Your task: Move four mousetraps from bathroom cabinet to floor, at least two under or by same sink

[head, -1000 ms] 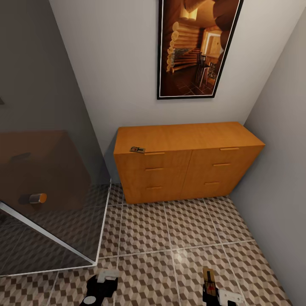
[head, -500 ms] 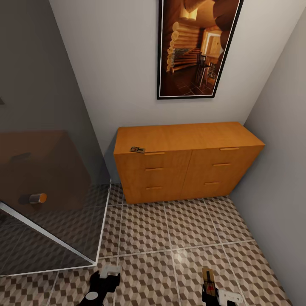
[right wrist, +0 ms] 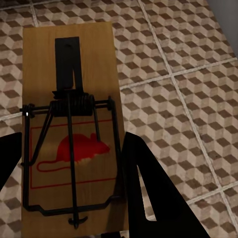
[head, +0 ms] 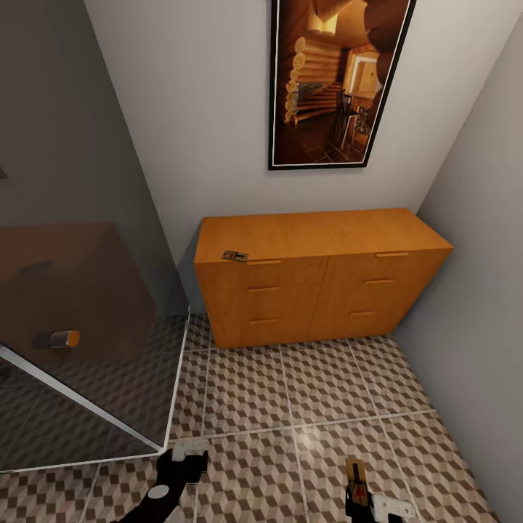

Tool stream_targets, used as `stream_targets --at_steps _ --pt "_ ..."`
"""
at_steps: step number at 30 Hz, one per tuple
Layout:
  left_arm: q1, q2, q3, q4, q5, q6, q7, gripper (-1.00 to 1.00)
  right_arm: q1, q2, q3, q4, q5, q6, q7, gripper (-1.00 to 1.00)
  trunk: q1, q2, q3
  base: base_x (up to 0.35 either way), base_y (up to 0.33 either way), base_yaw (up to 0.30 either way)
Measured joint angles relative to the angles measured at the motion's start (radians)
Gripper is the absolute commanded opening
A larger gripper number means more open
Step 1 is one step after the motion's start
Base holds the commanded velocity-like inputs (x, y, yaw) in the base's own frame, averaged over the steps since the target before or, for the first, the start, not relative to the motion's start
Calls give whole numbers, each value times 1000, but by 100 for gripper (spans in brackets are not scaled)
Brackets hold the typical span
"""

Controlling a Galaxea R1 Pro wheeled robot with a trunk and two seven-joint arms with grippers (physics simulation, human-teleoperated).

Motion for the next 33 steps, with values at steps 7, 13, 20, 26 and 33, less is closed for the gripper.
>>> stream_targets --at_steps 7,13,20,26,33 --pt "0 3 98 -135 1 146 -4 100 0 1 0 0 0 0 0 -100 0 0 0 0 0 0" --pt "0 4 126 -182 0 204 -4 100 0 1 0 0 0 0 0 -100 0 0 0 0 0 0" --pt "0 8 134 -209 -1 221 -4 100 0 0 0 0 0 0 0 -100 0 0 0 0 0 0" --pt "0 11 134 -333 -5 300 -4 100 0 -1 0 0 0 -1 0 -100 0 0 0 0 0 0" --pt "0 36 138 -602 -8 586 -3 100 0 -1 0 0 0 -1 0 -100 0 0 0 0 0 0"
